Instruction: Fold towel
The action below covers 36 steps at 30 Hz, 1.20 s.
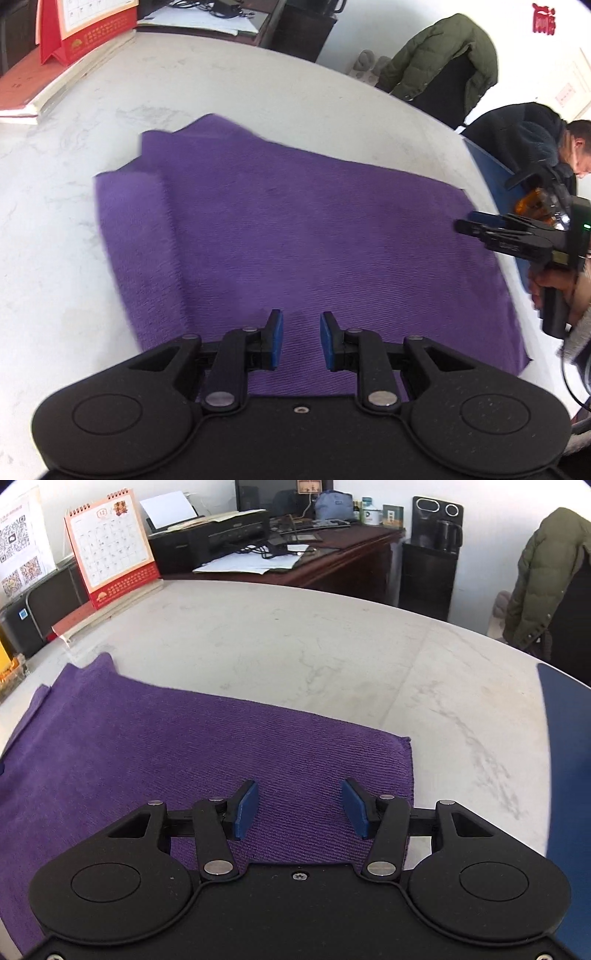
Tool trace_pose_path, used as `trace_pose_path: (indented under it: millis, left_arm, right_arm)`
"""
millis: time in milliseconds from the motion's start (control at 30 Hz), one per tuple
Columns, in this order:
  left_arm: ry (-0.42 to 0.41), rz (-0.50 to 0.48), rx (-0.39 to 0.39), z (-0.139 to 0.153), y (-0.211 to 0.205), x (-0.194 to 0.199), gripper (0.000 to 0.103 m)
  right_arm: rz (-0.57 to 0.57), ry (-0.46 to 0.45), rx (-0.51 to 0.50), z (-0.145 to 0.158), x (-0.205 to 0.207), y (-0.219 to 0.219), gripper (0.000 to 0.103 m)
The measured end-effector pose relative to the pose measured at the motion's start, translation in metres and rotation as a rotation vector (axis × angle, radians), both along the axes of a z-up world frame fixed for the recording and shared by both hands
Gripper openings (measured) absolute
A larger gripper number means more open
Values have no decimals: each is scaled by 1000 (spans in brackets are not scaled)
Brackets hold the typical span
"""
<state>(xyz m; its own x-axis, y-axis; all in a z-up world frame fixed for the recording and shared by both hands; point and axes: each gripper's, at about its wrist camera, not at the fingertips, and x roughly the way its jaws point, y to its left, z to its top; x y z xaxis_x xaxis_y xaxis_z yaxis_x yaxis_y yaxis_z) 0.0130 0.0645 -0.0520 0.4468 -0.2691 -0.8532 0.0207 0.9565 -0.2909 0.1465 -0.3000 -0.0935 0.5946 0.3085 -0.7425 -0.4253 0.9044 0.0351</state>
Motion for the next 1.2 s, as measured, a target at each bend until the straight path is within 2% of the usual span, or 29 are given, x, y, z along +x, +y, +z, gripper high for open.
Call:
trace_pose_path:
  millis: [133,233,300,400,533,633,700,800,1033,1100,1200]
  left_arm:
    - [19,70,53,2,10,-10,20]
    - [-10,129,78,16,17,-19,20]
    - [-38,134,90,24,15,-21,20]
    - [-59,123,101,26,9,-11,20]
    - [-87,148,78,10,1,9,20]
    - [-63,203,40,-13,2,20,20]
    - [-73,228,35,-19,6,20,20]
    - [-106,265,-21,-23,17,17,20]
    - [-160,391,-75,-28,71,-9,18]
    - [-172,440,-62,-27,90,-24,18]
    - [-178,539,5,-24,119,-47,17]
  right_arm:
    - [-97,14,9,1,-18,-22,50]
    - [-144,37,-3,3,-30,-30,50]
    - [-151,19,-10,10,-39,-28,50]
    - [-37,-73,22,30,-57,-5,51]
    - [170,-34,120,28,-68,43,51]
    - [230,4,125,17,-77,64,51]
    - [244,27,115,11,-84,73,51]
    - [238,36,76,6,-92,78,51]
    - [222,18,-31,6,-105,89,51]
    - [207,25,-36,6,-104,94,51]
    - [175,33,-49,6,-104,98,53]
